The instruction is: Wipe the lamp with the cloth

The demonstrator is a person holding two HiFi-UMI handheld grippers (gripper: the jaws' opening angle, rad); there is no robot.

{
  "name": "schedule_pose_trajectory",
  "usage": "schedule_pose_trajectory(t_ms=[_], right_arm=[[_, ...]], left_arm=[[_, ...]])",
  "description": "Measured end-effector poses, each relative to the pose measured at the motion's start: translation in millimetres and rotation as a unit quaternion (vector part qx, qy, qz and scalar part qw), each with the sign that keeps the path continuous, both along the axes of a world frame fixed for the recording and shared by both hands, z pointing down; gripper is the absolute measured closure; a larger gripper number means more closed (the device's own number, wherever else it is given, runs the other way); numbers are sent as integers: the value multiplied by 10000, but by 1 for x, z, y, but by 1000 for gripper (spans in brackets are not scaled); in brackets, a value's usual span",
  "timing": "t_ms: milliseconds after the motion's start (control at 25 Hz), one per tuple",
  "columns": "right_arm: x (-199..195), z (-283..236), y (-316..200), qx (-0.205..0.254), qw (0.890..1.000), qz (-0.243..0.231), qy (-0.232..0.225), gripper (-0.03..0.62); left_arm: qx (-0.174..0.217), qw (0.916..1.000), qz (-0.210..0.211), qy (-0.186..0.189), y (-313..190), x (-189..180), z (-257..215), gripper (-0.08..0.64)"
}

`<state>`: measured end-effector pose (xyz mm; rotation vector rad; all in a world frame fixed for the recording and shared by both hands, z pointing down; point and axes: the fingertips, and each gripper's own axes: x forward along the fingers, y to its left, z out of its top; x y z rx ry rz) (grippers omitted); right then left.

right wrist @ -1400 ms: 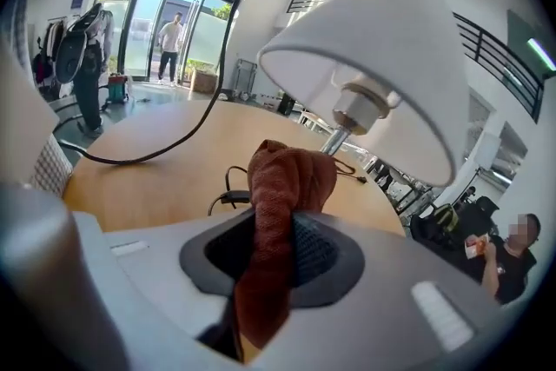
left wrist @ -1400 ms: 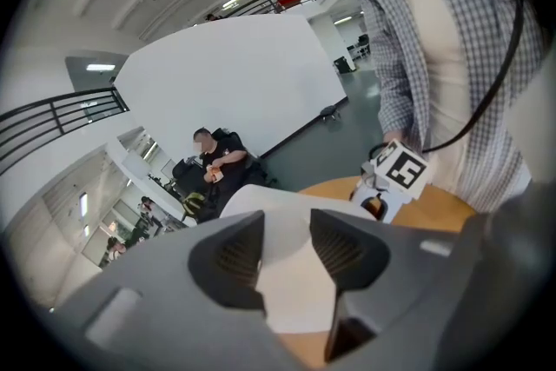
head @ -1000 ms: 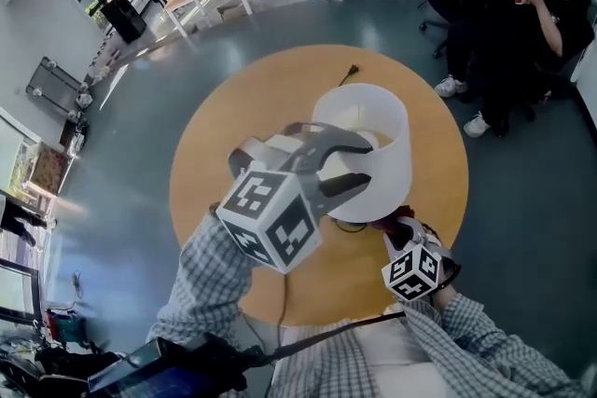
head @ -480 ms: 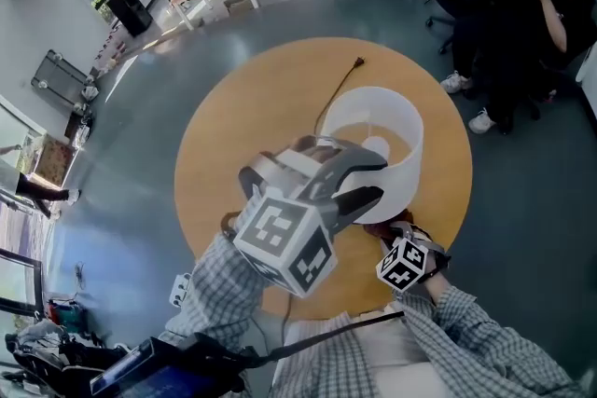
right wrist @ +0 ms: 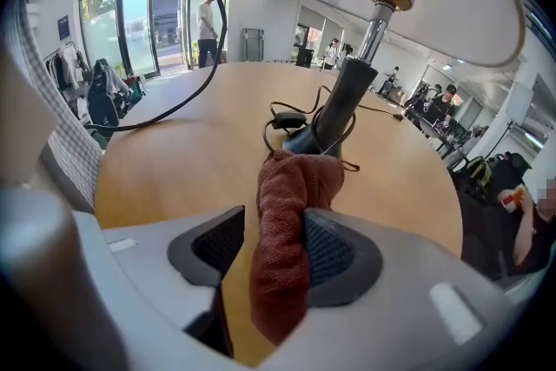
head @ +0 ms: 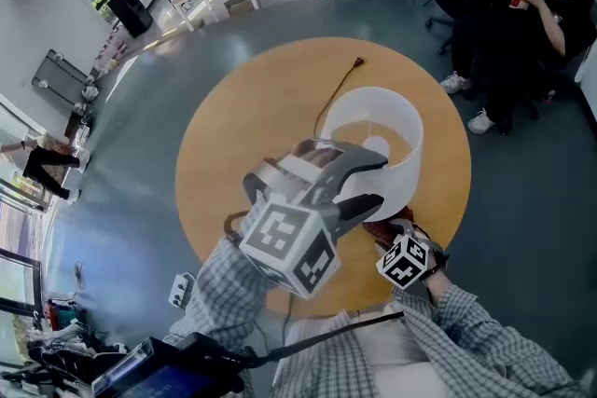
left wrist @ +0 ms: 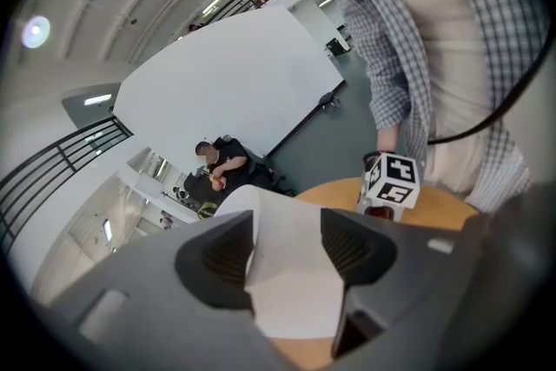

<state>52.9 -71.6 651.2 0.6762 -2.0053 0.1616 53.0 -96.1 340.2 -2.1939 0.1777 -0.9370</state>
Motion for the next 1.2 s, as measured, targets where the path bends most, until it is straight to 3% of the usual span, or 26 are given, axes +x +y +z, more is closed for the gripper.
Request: schedule_pose_trajectory(t_ms=[160,520,680,840,960,1120,1200], right_arm=[[-7,-5,-1,135,9999,52,-18,368],[-4,-9,0,234,9993,287,-76,370],[-1,-19,0,358,9981,474,-176,373],[12,-46,-5,594,9935,842,-491,398],[23,-72,-8,797,9833,1300,-997,444],[24,-98,-5,946,9510,1900,-2248,586],[19,-114,-1,897,9352,1963,-2807,589]], left_arm=[[-2,9999,-26,144,4,-6,0,311],[-170,9952,-271,927,7,-20,-9,296],[-244,9858,-478,1592,9,-31,-23,296],[-630,9567,-994,2663,4,-53,-37,313],[-1103,9326,-1406,3135,7,-71,-23,392],[-1937,8881,-1824,3748,24,-87,18,513],[-2302,8692,-1958,3914,32,-87,40,555]])
